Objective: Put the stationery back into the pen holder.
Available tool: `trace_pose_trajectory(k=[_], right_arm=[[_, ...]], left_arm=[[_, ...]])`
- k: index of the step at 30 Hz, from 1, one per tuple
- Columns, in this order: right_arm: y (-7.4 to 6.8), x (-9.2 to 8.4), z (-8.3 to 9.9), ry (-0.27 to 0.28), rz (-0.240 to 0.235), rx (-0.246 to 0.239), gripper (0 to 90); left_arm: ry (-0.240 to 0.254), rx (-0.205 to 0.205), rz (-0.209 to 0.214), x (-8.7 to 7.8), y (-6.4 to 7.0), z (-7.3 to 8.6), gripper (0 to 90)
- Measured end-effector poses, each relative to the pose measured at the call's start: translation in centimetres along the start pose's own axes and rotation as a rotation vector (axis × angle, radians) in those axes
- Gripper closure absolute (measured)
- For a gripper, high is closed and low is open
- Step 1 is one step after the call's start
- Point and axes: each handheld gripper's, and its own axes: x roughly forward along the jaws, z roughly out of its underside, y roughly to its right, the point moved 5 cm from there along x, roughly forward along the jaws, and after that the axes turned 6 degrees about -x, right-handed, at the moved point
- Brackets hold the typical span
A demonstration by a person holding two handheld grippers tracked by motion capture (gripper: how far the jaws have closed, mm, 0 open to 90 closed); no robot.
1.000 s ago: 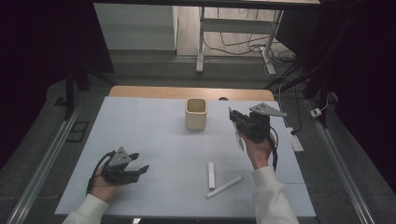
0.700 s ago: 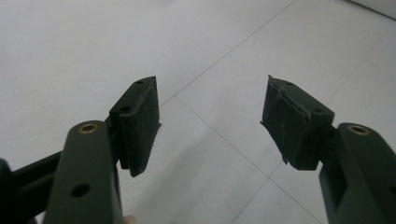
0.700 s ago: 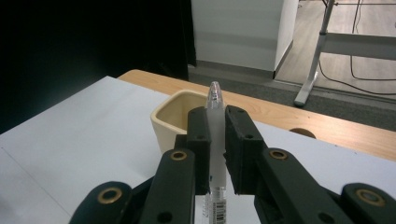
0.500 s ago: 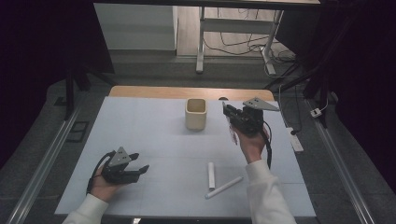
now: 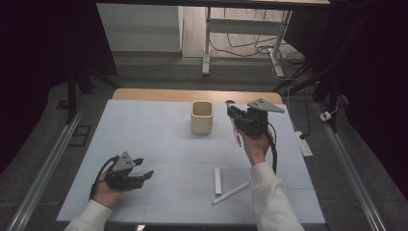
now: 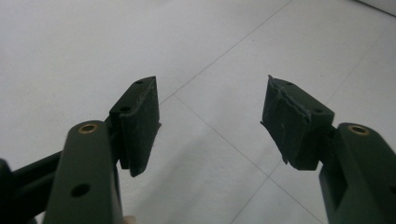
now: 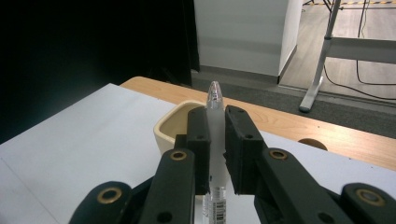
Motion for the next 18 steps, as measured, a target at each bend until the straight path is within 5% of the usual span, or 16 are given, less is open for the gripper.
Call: trace_pose_trajectory(k=[18], right_arm=[[-0.2, 1.6, -0.3, 0.008, -0.004, -0.006, 80.5]], left_arm=[[-0.002, 0.000, 0.002, 0.1, 0.0, 0.0, 36.6]])
